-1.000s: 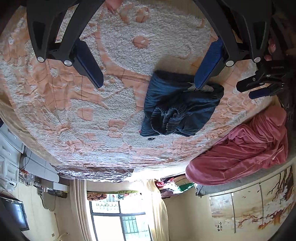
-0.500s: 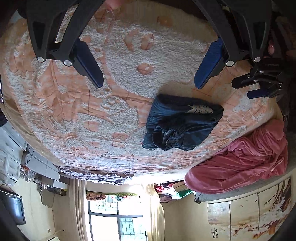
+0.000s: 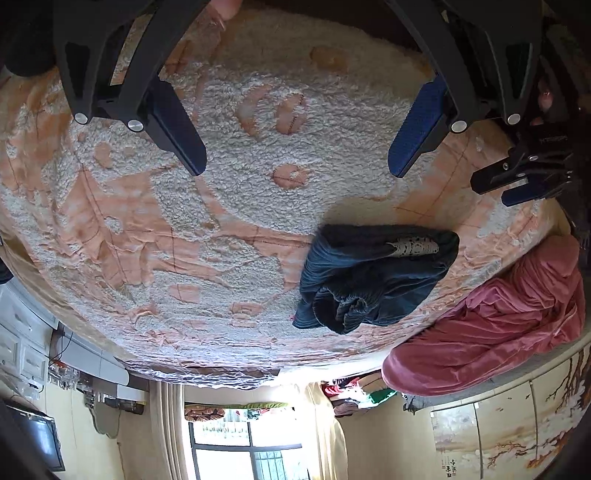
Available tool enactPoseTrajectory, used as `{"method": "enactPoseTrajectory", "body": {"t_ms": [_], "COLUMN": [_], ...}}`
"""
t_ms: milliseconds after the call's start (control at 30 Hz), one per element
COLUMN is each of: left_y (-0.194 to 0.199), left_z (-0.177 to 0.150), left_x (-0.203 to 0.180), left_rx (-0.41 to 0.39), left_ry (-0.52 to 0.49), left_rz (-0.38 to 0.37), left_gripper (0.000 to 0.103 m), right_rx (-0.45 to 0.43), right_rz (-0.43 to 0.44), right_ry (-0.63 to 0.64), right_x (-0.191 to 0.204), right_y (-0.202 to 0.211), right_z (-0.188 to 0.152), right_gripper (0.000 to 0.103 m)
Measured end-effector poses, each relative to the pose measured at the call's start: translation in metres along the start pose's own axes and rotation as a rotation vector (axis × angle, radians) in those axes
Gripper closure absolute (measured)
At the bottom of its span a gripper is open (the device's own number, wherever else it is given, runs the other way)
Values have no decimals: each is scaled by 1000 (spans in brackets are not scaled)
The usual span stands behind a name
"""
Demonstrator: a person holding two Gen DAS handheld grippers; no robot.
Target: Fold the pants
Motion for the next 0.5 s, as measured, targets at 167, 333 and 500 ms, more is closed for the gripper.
{"method": "enactPoseTrajectory", "body": {"t_ms": [167,333,500], "left_y": [-4,-6,-8], "left_z": [-2,-3,-3], "left_x": [-1,-1,2], "left_rx": [10,15,16], "left_ry": [-8,-9,3], "left_rz": [6,11,21], "left_gripper": [10,10,10], "right_rx": [4,11,19], "right_rz": [-7,-22,-23], "right_ry": [24,35,28], "right_x": [4,4,2], "right_y": [-5,-8,-11], "right_z": [-2,-3,-4], "right_gripper": [5,5,5]}}
Point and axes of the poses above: each gripper's, at about its wrist camera, not at the fingertips, and y roughly against the way its jaws point, x to its left, z to its top, the point moved 7 cm from there along -y, roughly the way its jaws point, and after that the axes turned 10 degrees about x, right-handed, at the moved point
